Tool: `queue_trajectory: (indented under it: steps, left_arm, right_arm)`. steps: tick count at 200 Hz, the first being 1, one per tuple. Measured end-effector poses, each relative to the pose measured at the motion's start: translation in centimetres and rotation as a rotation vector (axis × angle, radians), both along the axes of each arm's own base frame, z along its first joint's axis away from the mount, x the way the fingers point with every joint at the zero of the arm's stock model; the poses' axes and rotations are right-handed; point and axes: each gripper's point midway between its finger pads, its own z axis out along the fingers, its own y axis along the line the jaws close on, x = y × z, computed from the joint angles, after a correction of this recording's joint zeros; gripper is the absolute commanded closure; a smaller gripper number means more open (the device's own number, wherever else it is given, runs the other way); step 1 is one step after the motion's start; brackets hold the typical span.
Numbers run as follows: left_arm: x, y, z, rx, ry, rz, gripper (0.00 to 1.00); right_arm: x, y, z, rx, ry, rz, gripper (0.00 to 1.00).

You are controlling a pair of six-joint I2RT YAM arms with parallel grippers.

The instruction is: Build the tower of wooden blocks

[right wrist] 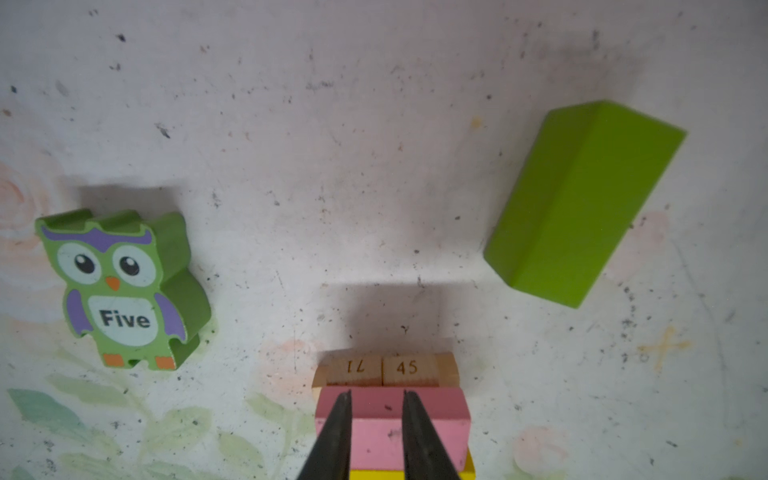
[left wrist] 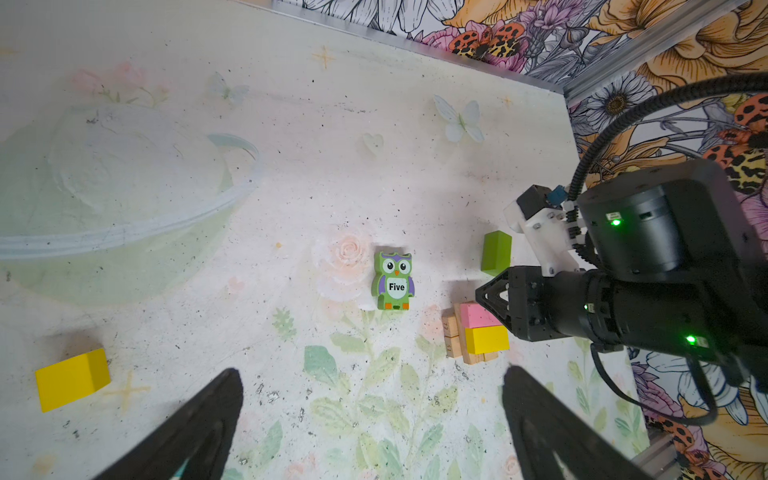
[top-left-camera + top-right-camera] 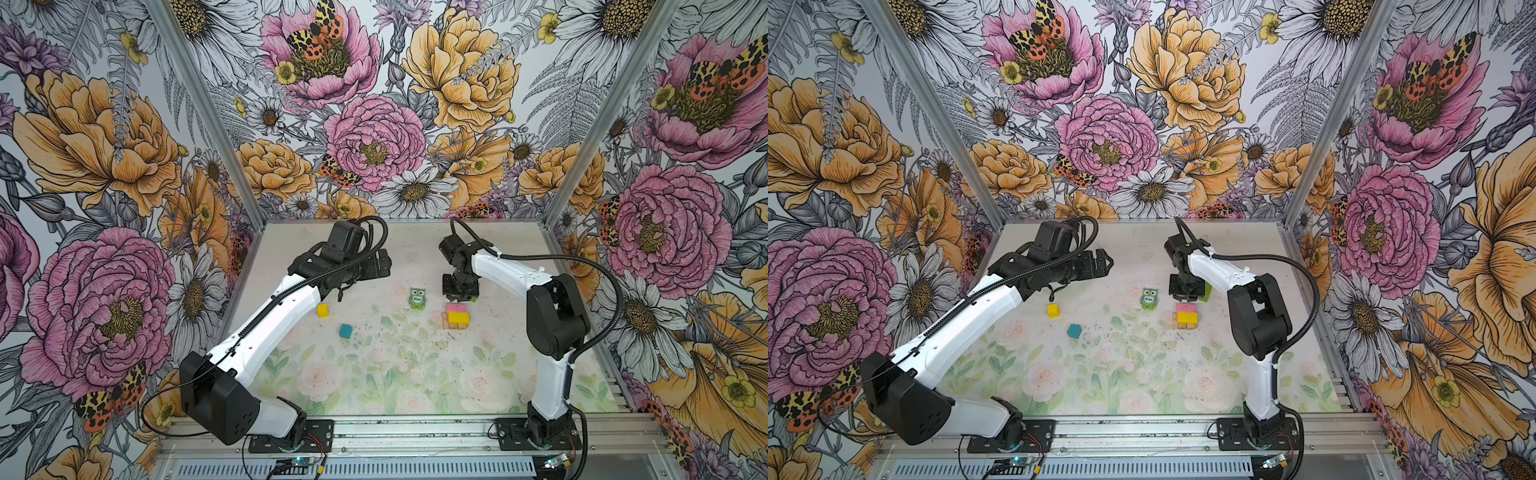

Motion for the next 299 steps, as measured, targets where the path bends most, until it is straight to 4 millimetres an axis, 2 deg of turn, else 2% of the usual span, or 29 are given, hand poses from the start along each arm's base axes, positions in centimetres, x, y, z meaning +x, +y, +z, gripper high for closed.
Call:
queue_trajectory:
  steps: [145,198,261,299]
  left_arm:
    - [1.1,-0.1,0.6,-0.015,-0.011,0.002,0.01]
    - [1.2,-0.2,0.6,-0.019,-0.009,-0.002,0.01]
    - [1.5,0.1,0.3,-0.019,-0.003,0.005,0.01]
    - [1.6,0.1,0.2,-0.015,0.001,0.004,0.01]
  right_arm:
    - [0.0,0.1,0.0,0.002,0.002,0.01,0.77]
    - [-0.2,0.1,-0.8,-0.003,0.024,0.011,0.77]
    - [-0.2,0.1,-0.8,0.001,0.025,0.011,0.77]
    - [0.0,0.3,-0.5,0.007,0.016,0.012,0.74]
